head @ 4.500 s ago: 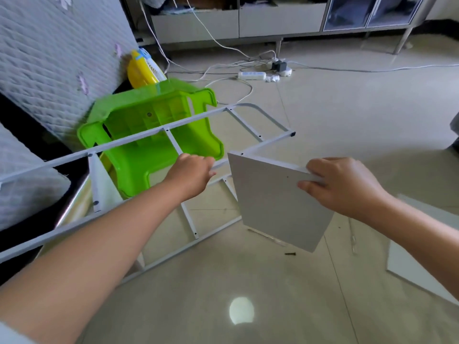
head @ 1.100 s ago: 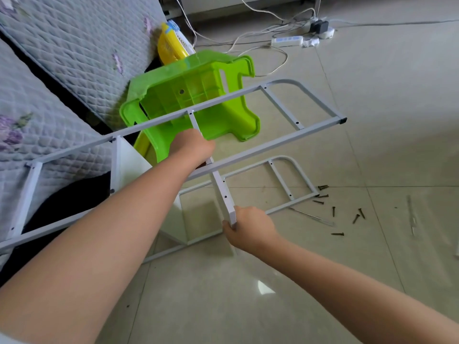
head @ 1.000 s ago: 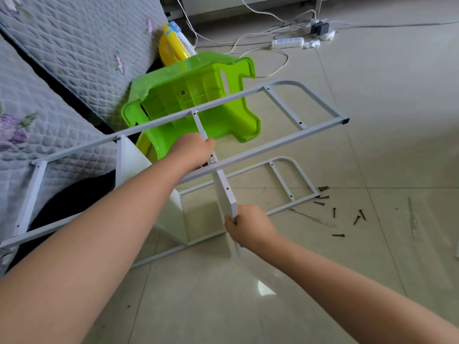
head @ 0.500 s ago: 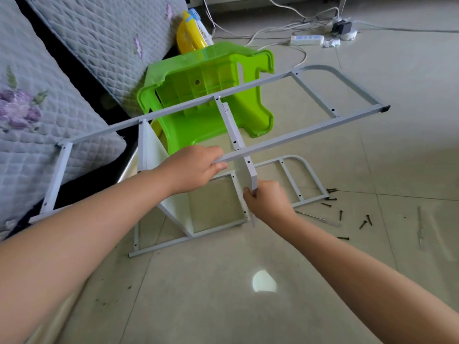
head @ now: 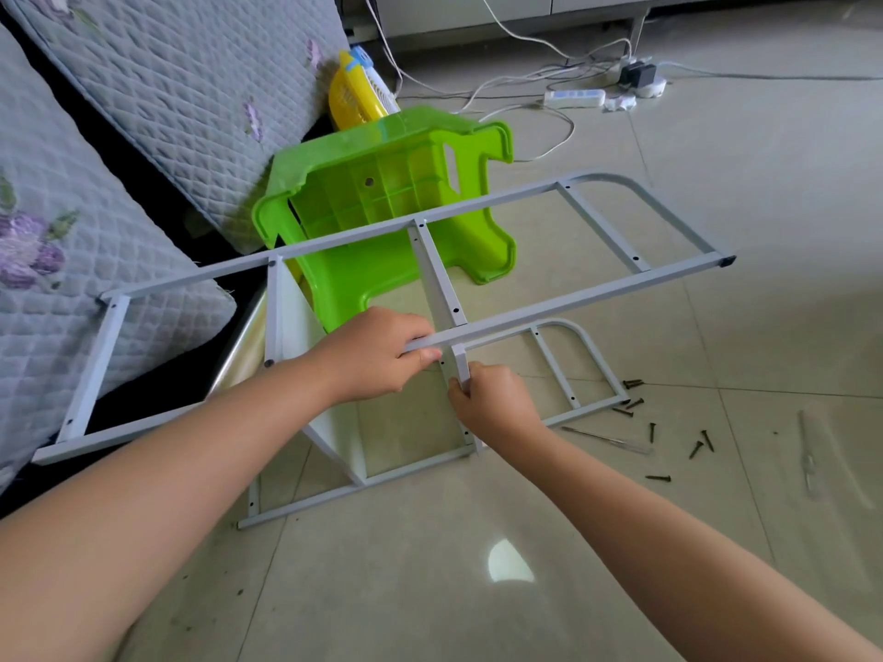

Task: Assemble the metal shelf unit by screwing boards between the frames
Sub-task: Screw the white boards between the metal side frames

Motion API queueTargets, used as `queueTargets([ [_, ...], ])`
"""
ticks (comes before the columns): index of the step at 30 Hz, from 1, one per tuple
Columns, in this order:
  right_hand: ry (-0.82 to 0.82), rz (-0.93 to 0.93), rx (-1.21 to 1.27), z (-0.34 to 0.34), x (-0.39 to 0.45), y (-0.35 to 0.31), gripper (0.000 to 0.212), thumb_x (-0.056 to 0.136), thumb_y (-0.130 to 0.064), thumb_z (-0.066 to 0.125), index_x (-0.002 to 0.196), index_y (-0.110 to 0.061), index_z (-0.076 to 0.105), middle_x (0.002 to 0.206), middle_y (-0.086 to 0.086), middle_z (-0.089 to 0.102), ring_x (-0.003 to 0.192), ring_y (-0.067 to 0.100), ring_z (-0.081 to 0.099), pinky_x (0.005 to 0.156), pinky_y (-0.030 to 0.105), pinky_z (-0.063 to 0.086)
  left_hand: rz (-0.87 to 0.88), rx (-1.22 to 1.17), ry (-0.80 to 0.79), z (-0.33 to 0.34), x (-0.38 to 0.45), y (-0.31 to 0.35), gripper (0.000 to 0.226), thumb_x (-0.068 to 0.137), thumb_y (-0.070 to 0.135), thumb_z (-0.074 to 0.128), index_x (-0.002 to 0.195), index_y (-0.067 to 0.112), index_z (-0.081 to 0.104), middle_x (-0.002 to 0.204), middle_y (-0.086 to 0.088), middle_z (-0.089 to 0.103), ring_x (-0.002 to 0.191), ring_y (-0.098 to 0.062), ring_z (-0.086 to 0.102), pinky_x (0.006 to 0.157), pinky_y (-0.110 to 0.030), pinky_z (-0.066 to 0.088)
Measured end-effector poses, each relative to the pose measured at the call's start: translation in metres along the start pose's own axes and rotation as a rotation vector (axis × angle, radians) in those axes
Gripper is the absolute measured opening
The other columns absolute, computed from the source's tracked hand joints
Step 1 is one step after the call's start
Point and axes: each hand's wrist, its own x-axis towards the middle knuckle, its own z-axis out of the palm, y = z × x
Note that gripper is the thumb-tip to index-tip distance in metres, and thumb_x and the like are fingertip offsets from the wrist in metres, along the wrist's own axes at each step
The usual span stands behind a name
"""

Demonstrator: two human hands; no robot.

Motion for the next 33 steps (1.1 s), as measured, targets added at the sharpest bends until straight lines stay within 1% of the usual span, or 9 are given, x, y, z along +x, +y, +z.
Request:
queueTargets([
  [3,-0.002,0.004,-0.001,-0.001,0.001,0.000,0.040,0.094,-0.021,0.040,0.057,-0.016,0.024,0.057,-0.001,0.033,0.066,0.026,0.041,0.042,0.020,0.021,-0.061,-0.159,-0.029,-0.002,0.002,0.000,0.027,0.094,0.019,0.050,0.068,0.014,0.054,0.061,0.002,0.059,0.052,-0.013,0.062,0.065,-0.026,0.047],
  [7,-0.001,0.001,-0.005,0.000,0.001,0.001,0.040,0.094,-0.020,0.040,0.058,-0.017,0.024,0.057,-0.001,0.033,0.067,0.025,0.042,0.042,0.020,0.022,-0.288,-0.482,0.020,-0.005,0.012,-0.001,0.035,0.097,0.027,0.041,0.074,0.006,0.056,0.069,-0.008,0.060,0.043,-0.008,0.058,0.060,-0.028,0.053],
  [14,-0.036,-0.015,-0.023,-0.002,0.002,0.003,0.036,0.095,-0.022,0.037,0.061,-0.015,0.030,0.059,0.001,0.039,0.051,0.015,0.038,0.044,0.024,0.027,-0.654,-0.536,0.082,-0.012,0.053,0.009,0.056,0.088,0.053,0.050,0.119,0.006,0.048,0.099,-0.008,0.058,0.067,-0.016,0.059,0.052,-0.025,0.046],
  [18,-0.076,-0.067,-0.088,-0.009,0.004,0.011,0.025,0.096,-0.025,0.038,0.093,-0.004,0.052,0.083,0.012,0.057,0.071,0.026,0.050,0.053,0.027,0.035,-0.662,-0.540,0.115,-0.007,0.081,0.028,0.025,0.087,0.026,0.057,0.077,0.004,0.048,0.083,-0.013,0.058,0.066,-0.026,0.060,0.056,-0.031,0.052],
  [23,-0.136,-0.125,-0.257,-0.038,0.003,0.037,0.034,0.093,-0.024,0.044,0.123,-0.010,0.051,0.113,0.012,0.062,0.102,0.029,0.057,0.082,0.034,0.048,-0.656,-0.323,0.140,-0.005,0.089,0.038,0.013,0.088,0.008,0.048,0.077,0.001,0.051,0.056,-0.008,0.055,0.045,-0.019,0.059,0.056,-0.026,0.052],
  [26,-0.138,-0.165,-0.381,-0.069,0.001,0.044,0.031,0.093,-0.020,0.041,0.119,-0.009,0.055,0.112,0.012,0.063,0.102,0.028,0.057,0.083,0.034,0.048,-0.660,-0.181,0.129,-0.006,0.084,0.036,0.020,0.090,0.015,0.048,0.073,0.004,0.049,0.051,-0.004,0.055,0.023,-0.011,0.049,0.042,-0.017,0.044],
  [29,-0.154,-0.278,-0.450,-0.094,-0.011,0.043,0.027,0.092,-0.017,0.041,0.107,-0.009,0.062,0.100,0.009,0.066,0.091,0.024,0.059,0.077,0.033,0.049,-0.689,-0.150,0.086,-0.008,0.079,0.035,0.024,0.092,0.014,0.045,0.071,0.003,0.049,0.031,-0.002,0.050,0.018,-0.010,0.044,0.032,-0.013,0.037],
  [31,0.007,-0.448,-0.411,-0.108,-0.019,0.042,0.023,0.090,-0.014,0.047,0.101,-0.009,0.066,0.089,0.007,0.068,0.081,0.024,0.061,0.067,0.032,0.049,-0.695,-0.128,0.076,-0.010,0.077,0.035,0.016,0.090,0.009,0.043,0.083,0.001,0.054,0.027,-0.004,0.047,0.016,-0.009,0.041,0.033,-0.014,0.034],
  [33,0.293,-0.650,-0.460,-0.121,-0.018,0.044,0.018,0.078,-0.014,0.059,0.092,-0.009,0.070,0.077,0.006,0.066,0.068,0.025,0.062,0.054,0.026,0.047,-0.690,-0.109,0.119,-0.010,0.073,0.033,0.014,0.089,0.006,0.042,0.087,0.002,0.055,0.056,-0.009,0.064,0.012,-0.007,0.031,0.027,-0.009,0.025],
])
